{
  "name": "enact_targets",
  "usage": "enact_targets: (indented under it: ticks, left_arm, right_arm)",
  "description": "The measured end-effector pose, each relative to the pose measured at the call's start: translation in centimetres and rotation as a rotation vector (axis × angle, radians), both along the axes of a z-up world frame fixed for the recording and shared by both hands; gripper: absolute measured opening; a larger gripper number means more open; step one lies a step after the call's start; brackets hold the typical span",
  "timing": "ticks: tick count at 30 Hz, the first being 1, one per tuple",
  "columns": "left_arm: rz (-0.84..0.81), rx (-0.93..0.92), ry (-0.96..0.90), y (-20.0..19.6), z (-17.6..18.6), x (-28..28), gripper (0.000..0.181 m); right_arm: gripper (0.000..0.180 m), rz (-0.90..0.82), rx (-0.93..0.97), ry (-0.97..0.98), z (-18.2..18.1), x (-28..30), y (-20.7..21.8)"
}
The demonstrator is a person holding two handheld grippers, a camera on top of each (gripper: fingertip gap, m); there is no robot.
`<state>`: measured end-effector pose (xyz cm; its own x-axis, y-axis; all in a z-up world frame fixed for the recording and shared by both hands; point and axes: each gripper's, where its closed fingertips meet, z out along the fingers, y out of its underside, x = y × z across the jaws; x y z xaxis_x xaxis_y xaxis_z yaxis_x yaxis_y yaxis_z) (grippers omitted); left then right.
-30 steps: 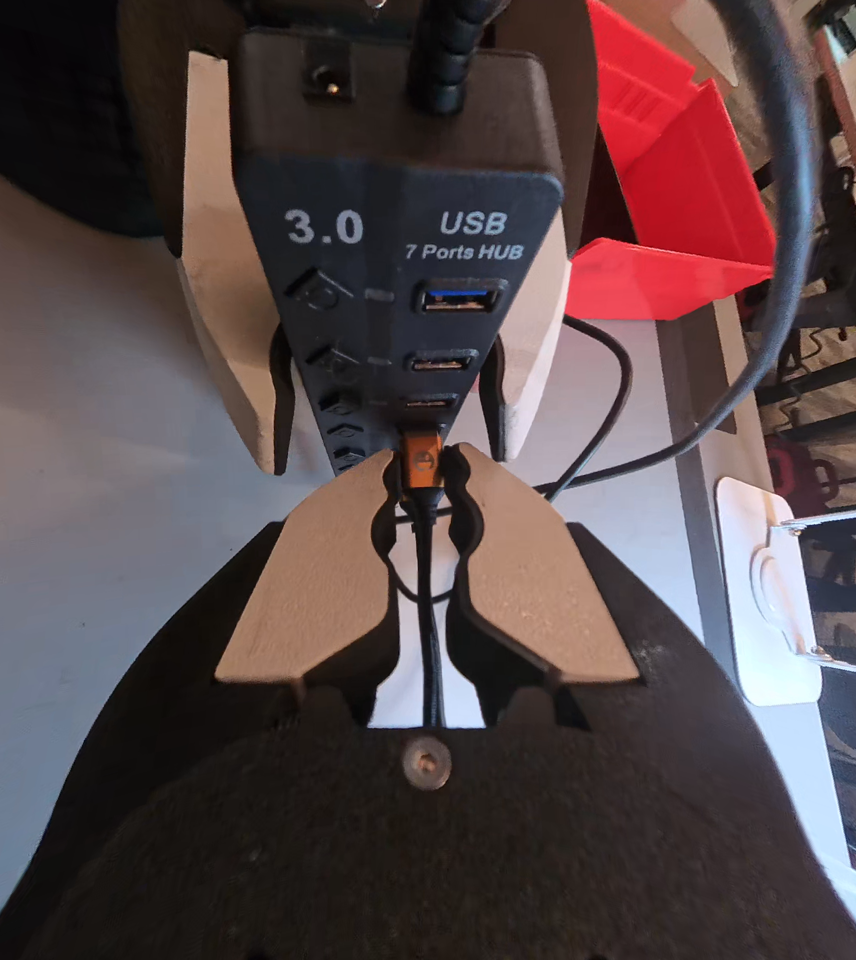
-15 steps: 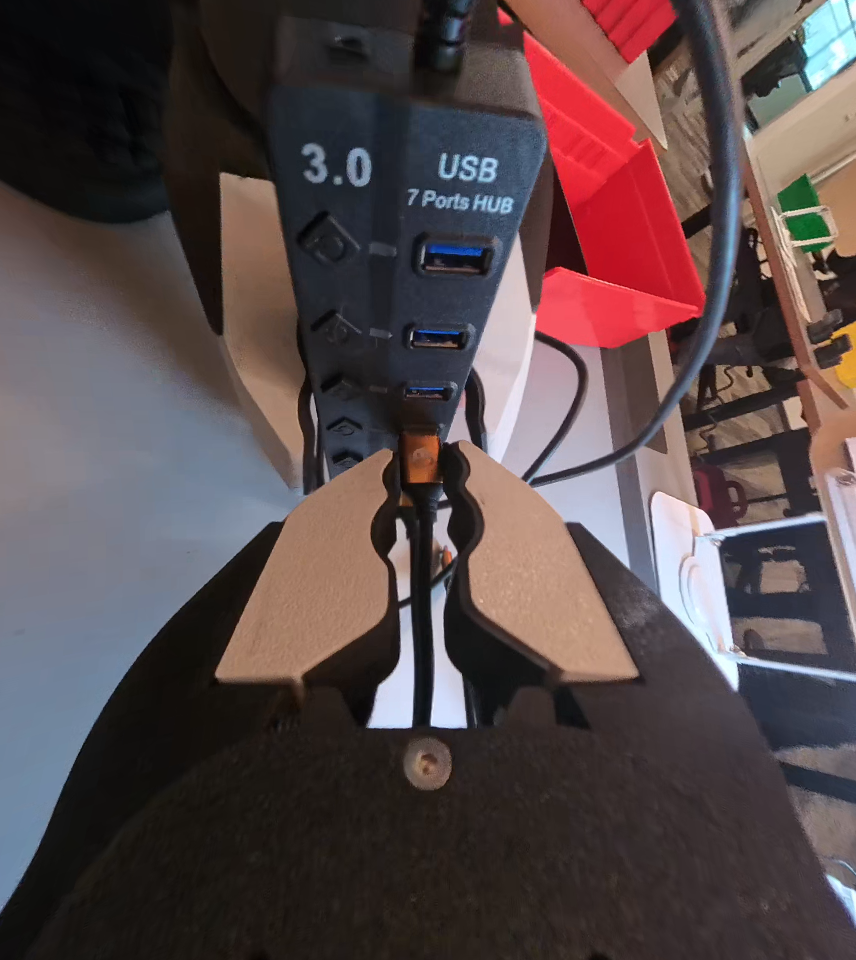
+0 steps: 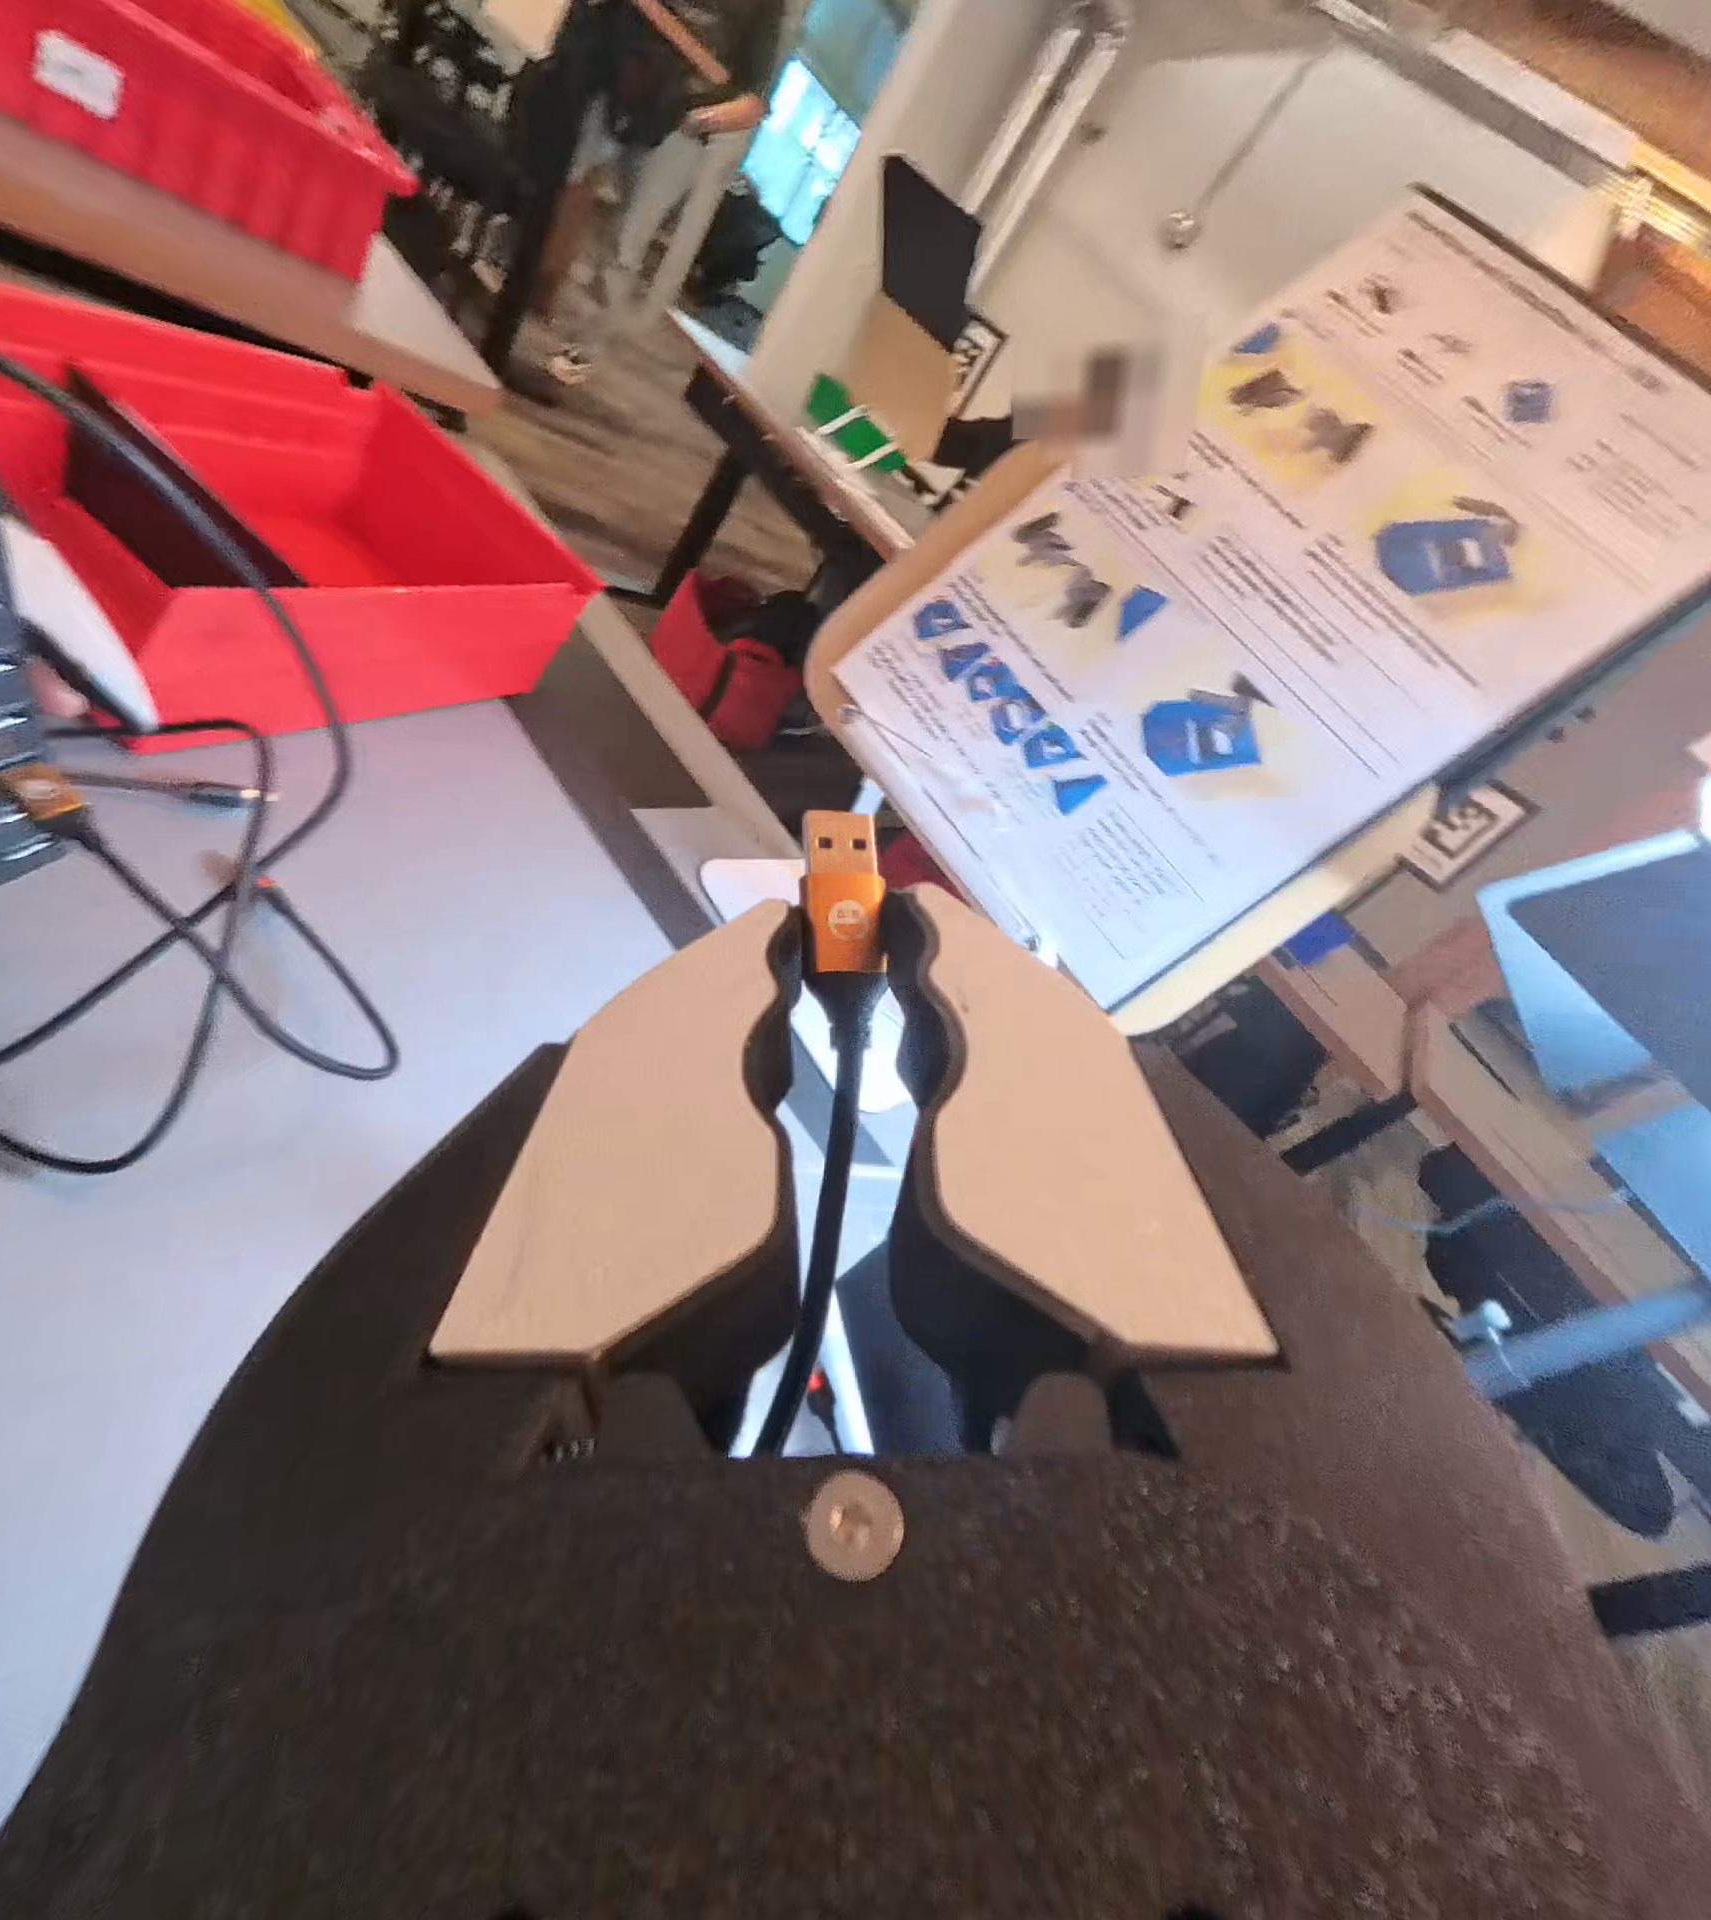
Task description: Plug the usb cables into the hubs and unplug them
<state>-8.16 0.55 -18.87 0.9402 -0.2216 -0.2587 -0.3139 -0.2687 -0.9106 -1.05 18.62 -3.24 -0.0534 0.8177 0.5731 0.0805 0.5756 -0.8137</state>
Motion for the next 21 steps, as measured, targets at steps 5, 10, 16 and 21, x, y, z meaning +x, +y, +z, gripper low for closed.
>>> enact_targets:
  ticks: [5,10,16,21]
  left_arm:
    - [-0.036,0.020,-0.176,0.2,0.0,0.3,0.064]
    - [-0.067,0.011,-0.245,0.4,-0.5,1.0,0.064]
    - [-0.114,-0.001,-0.267,0.5,-1.0,2.1,0.064]
    - [-0.181,0.037,-0.342,0.2,-0.1,3.0,0.064]
  right_arm:
    - [0.016,0.018,-0.092,0.043,-3.4,-1.3,3.9]
    - [0.016,-0.021,-0.156,-0.200,-10.5,-3.5,6.1]
    - [0.038,-0.209,-0.152,-0.328,-13.4,-3.7,8.7]
    - [0.041,-0.084,-0.193,-0.225,-9.0,-3.5,4.7]
